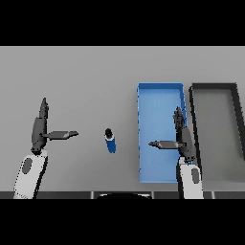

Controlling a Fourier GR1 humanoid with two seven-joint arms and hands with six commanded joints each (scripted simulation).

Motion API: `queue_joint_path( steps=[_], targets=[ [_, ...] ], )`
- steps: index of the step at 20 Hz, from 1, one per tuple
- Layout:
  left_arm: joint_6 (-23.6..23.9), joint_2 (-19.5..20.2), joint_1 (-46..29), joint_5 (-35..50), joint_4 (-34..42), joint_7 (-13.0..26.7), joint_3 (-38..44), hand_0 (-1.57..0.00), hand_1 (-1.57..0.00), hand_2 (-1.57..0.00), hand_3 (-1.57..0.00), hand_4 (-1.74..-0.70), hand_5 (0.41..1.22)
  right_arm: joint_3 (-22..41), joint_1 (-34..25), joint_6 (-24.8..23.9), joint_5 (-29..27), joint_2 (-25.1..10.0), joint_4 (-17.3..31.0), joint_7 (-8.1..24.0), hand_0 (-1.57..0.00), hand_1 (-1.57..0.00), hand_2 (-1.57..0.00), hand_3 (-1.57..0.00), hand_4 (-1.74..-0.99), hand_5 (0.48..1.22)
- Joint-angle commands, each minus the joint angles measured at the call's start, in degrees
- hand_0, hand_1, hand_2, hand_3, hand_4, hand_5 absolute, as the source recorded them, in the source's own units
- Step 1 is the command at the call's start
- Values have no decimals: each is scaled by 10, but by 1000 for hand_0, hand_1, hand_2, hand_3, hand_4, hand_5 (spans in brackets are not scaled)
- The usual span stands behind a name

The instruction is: Pick up the blue pipe and place it into the blue bin.

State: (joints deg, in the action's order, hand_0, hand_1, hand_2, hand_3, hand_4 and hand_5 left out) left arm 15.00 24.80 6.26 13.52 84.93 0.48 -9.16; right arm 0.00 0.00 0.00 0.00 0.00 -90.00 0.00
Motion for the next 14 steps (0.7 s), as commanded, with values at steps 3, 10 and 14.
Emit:
queue_joint_path(
  steps=[3, 10, 14],
  targets=[
    [3, -2, -6, -3, 7, -6, -4, 1, 1, 1, 1, -1006, 586, -1, 7, 3, -3, -3, -4, -4, 1, 1, 1, 1, -1222, 603],
    [-118, 82, -60, -21, 33, -84, -45, 1, 1, 1, 1, -1010, 588, 39, 72, 45, 53, -74, -74, -60, 1, 1, 1, 1, -1228, 599],
    [-147, 94, -60, -15, 34, -92, -51, 1, 1, 1, 1, -1009, 589, 40, 70, 46, 59, -84, -77, -36, 1, 1, 1, 1, -1226, 593]
  ],
)
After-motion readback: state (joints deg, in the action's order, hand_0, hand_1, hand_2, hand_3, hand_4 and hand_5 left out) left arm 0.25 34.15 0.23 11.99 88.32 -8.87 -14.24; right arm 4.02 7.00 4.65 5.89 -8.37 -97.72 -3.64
